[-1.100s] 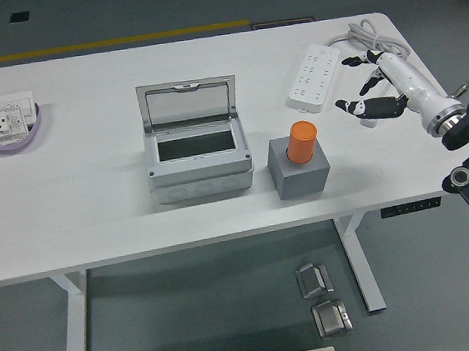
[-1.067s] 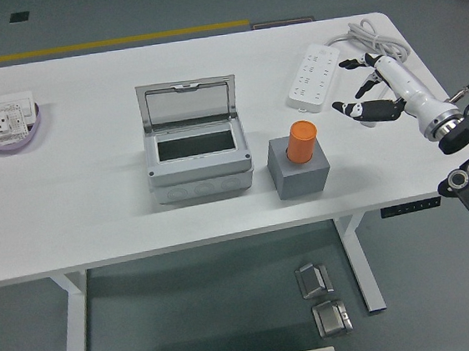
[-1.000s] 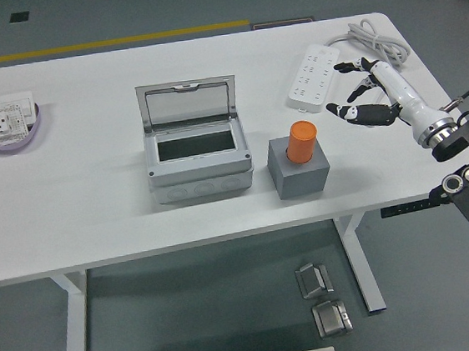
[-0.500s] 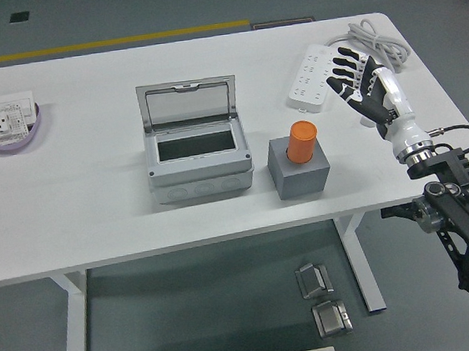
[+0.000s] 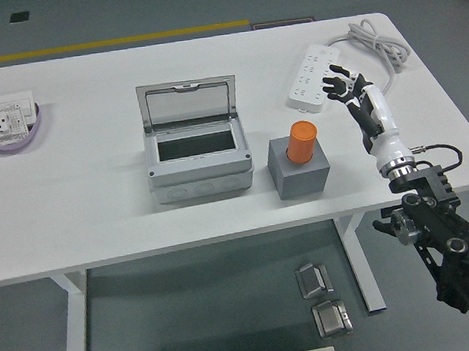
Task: Pick up the cylinder from the cube,place it in the box,flap close box
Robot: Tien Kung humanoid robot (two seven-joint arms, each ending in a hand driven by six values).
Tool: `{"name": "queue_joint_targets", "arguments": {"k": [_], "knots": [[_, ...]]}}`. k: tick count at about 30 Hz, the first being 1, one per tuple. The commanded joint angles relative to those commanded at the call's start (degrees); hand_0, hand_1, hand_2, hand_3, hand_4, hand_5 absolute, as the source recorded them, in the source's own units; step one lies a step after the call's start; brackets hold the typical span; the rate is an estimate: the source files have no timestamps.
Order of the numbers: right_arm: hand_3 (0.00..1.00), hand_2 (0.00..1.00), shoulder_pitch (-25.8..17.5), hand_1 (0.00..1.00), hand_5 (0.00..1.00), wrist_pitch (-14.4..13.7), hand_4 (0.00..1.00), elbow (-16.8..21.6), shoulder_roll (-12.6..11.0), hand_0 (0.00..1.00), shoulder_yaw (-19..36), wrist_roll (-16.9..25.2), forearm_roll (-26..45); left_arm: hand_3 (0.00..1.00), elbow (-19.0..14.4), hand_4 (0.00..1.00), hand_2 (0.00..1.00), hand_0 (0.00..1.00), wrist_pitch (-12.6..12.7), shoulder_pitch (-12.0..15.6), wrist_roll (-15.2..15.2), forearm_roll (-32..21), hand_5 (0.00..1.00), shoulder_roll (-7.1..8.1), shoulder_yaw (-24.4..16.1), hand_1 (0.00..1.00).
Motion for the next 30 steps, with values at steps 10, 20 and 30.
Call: {"name": "queue_joint_targets", "arguments": {"k": [10,20,30], "knots": [[0.745,0.675,0.55,0.686,0.723,-2.30,0.998,-3.67,3.62,0.714,-2.88,2.85,0.00,0.685,0.00,0.647,0.629,0.632,-0.23,-0.45,-0.16,0.25,0.241,-0.05,0.43,0.643],[0.749,0.676,1.81,0.690,0.638,-1.97,0.998,-7.22,3.88,0.722,-4.48,2.38,-1.07,0.686,0.00,0.646,0.629,0.632,-0.41,-0.64,-0.11,0.58,0.241,-0.14,0.64,0.643],[0.749,0.676,2.66,0.683,0.621,-1.82,0.998,-8.19,3.52,0.722,-5.80,0.76,-3.55,0.686,0.00,0.646,0.629,0.632,-0.46,-0.94,-0.16,0.83,0.240,-0.21,0.81,0.645]]}}
